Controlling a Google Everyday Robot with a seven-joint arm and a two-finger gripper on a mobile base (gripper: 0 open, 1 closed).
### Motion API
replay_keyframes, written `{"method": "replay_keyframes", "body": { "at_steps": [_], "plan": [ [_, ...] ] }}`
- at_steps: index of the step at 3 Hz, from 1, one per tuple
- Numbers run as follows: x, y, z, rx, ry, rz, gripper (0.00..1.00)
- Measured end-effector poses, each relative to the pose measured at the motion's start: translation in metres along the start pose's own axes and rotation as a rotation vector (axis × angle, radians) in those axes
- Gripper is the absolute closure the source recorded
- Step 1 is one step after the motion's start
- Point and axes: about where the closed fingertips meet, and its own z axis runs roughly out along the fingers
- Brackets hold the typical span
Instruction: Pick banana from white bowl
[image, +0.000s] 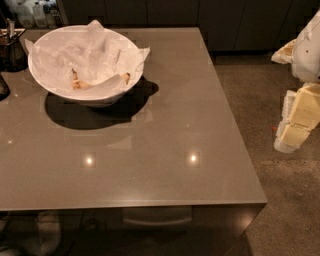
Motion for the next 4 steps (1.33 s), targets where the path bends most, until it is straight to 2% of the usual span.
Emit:
{"method": "replay_keyframes", "body": {
  "at_steps": [1,2,3,4],
  "plan": [
    [0.0,0.0,0.0,0.0,0.0,0.0,0.0],
    [-0.015,-0.012,0.007,-0.033,0.003,-0.021,0.0],
    [-0.032,-0.023,0.016,-0.069,0.012,-0.077,0.0],
    [-0.052,-0.028,0.025,-0.078,0.016,-0.144,0.0]
  ]
}}
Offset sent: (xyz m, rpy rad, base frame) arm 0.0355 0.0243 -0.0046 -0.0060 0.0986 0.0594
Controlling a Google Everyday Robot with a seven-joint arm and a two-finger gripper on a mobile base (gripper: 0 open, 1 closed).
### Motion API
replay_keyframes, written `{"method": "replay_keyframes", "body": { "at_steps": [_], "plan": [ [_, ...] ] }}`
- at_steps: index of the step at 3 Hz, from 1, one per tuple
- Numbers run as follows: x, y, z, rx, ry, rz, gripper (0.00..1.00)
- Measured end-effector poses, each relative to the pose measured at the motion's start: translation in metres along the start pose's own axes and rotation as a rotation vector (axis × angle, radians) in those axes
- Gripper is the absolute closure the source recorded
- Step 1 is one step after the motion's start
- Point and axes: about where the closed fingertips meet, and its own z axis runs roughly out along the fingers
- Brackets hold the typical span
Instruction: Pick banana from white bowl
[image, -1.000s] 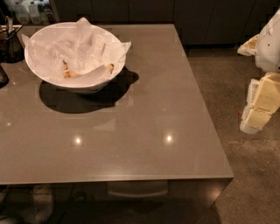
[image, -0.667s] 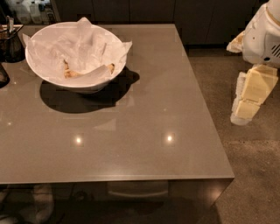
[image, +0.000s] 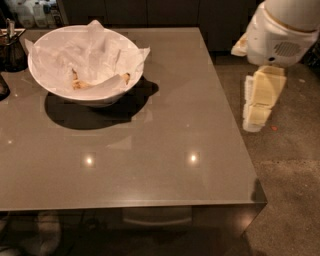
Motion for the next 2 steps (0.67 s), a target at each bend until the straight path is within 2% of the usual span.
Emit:
{"method": "replay_keyframes", "body": {
  "at_steps": [2],
  "plan": [
    [-0.001,-0.0032,-0.0005,0.016,-0.008,0.005,0.0]
  ]
}}
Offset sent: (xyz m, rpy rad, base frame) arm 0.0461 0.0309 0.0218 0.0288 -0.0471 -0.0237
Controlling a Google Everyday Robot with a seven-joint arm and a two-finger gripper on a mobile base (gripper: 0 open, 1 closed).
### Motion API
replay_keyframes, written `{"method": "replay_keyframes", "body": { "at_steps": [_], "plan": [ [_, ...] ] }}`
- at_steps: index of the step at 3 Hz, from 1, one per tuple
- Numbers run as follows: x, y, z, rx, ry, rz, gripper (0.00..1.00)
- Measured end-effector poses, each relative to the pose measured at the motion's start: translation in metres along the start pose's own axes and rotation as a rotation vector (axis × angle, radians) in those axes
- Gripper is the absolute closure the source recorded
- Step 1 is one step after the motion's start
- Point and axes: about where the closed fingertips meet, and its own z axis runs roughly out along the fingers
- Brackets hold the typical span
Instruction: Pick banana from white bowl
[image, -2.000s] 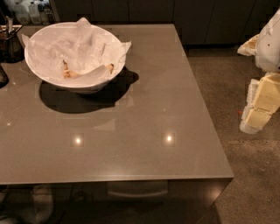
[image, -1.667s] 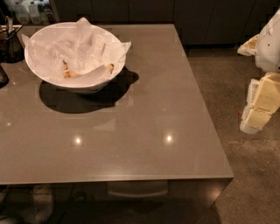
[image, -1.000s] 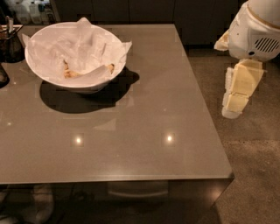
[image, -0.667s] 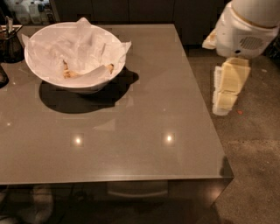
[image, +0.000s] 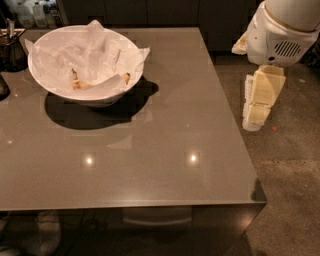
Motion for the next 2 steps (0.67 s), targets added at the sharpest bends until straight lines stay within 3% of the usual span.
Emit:
{"method": "replay_keyframes", "body": {
  "at_steps": [2],
  "plan": [
    [-0.059,-0.061,-0.007,0.039,-0.014,-0.069,0.0]
  ]
}}
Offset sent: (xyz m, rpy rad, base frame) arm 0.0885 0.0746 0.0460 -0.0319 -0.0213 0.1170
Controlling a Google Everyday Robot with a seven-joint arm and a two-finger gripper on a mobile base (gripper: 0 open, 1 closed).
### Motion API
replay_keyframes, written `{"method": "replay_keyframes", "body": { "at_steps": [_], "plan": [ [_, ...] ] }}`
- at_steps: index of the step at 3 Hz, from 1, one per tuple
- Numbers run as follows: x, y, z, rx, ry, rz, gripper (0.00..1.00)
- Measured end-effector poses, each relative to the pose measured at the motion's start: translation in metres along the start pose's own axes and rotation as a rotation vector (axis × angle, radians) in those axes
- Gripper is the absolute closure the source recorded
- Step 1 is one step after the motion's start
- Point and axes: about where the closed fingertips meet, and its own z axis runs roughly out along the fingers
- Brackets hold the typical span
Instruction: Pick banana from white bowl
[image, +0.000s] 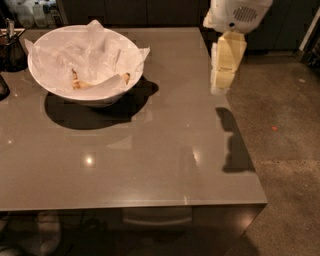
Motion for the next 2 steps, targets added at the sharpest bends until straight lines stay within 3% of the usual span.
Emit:
{"method": "replay_keyframes", "body": {
  "at_steps": [1,2],
  "plan": [
    [-0.008,-0.008,-0.003,0.031,-0.022,-0.005,0.0],
    [-0.015,-0.019,0.007,0.027,-0.078,0.019,0.0]
  ]
}}
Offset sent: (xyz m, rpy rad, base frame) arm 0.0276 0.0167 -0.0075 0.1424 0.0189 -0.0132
